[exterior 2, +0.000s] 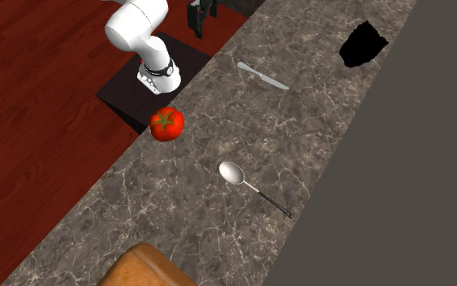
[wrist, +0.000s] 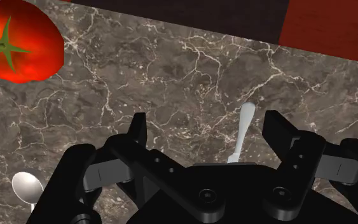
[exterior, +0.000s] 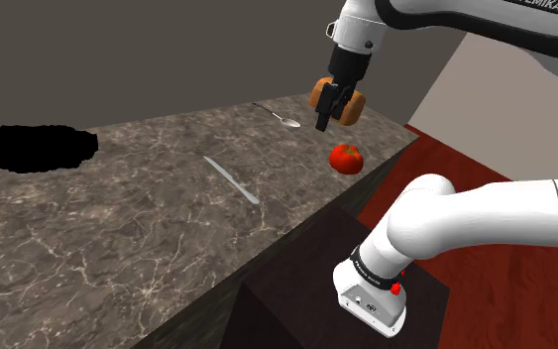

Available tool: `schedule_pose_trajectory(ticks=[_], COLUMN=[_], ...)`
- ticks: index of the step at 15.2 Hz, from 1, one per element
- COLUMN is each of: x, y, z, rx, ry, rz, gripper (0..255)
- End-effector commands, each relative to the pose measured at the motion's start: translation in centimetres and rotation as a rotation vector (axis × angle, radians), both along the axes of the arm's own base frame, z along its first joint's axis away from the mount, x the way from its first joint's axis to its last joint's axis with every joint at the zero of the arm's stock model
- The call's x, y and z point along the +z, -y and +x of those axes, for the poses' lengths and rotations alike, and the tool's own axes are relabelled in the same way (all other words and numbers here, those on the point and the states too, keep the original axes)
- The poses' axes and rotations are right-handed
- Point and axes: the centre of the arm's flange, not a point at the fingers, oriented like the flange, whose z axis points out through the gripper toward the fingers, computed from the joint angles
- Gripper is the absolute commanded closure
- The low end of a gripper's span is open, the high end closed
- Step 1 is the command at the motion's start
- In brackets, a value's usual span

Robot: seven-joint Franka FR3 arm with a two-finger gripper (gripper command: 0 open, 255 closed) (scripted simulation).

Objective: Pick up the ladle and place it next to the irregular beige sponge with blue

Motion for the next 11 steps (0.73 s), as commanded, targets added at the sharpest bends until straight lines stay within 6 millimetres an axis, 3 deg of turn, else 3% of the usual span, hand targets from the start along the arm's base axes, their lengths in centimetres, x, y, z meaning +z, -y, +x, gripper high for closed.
schedule_pose_trajectory(ticks=[1,11], x=[0.0,-4.6], y=[0.0,8.0], z=[0.0,9.7], rx=[0.0,-0.052], ry=[0.0,0.011], rz=[0.0,0.035], gripper=[0,0])
